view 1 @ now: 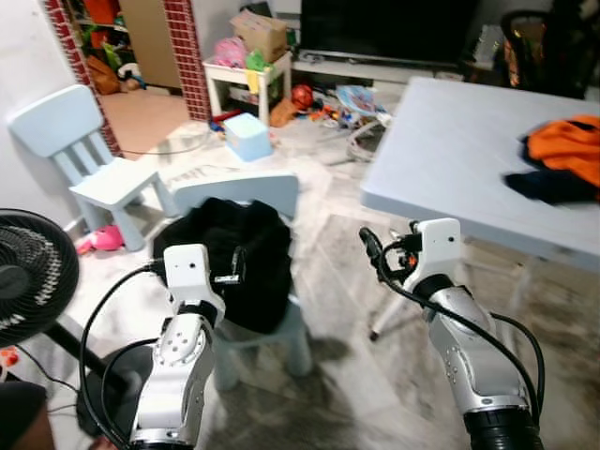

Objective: Hang hanger

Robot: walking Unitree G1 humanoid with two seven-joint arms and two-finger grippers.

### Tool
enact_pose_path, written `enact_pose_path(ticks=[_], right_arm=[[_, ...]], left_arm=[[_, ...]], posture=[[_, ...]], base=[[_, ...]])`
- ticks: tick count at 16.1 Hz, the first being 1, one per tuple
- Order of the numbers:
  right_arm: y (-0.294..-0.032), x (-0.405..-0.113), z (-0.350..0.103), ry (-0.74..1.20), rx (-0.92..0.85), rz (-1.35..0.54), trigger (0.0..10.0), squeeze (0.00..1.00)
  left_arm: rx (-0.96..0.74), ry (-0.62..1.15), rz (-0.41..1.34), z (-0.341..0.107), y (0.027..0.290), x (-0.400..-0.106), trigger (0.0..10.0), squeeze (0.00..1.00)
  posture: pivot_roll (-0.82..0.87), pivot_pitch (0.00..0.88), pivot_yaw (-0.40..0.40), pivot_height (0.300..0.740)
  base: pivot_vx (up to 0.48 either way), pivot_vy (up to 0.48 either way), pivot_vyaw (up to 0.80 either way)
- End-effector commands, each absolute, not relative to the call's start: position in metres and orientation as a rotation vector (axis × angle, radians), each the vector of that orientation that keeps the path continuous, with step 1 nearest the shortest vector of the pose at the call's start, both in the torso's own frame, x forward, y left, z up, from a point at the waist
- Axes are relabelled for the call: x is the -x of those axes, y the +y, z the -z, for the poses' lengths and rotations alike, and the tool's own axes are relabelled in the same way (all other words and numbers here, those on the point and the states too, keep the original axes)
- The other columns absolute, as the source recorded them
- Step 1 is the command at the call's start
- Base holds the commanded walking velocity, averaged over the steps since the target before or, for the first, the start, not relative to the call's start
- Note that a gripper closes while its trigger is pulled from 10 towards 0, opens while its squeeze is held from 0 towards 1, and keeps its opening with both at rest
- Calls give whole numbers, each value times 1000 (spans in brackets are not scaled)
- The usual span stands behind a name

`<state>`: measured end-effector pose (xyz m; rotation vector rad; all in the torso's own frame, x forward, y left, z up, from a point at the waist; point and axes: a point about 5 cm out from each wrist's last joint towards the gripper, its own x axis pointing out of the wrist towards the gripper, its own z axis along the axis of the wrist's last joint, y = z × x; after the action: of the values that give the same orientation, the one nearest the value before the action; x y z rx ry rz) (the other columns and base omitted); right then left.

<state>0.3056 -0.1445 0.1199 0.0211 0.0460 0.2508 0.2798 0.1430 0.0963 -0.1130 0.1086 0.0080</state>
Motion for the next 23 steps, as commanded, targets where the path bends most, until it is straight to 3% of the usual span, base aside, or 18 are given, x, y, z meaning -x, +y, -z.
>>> enact_pose_path(ticks=[1, 7, 18, 23], right_arm=[[-134, -307, -125, 28, -25, -282, 10000, 0], [-134, -308, -126, 25, -18, -279, 10000, 0], [-134, -305, -123, 44, -1, -286, 10000, 0], [-136, -303, -123, 49, 6, -288, 10000, 0]], left_arm=[[102, 111, -34, -96, 152, -280, 10000, 0], [101, 135, -20, -93, 147, -281, 10000, 0], [66, 400, 130, -65, 128, -281, 10000, 0], [81, 332, 150, -76, 123, -289, 10000, 0]], posture=[[-36, 0, -35, 740], [-38, 0, -37, 740], [-52, 0, -42, 740], [-60, 0, -44, 740]], base=[[0, 330, 0], [0, 194, 0], [0, 0, 0], [0, 0, 0]])
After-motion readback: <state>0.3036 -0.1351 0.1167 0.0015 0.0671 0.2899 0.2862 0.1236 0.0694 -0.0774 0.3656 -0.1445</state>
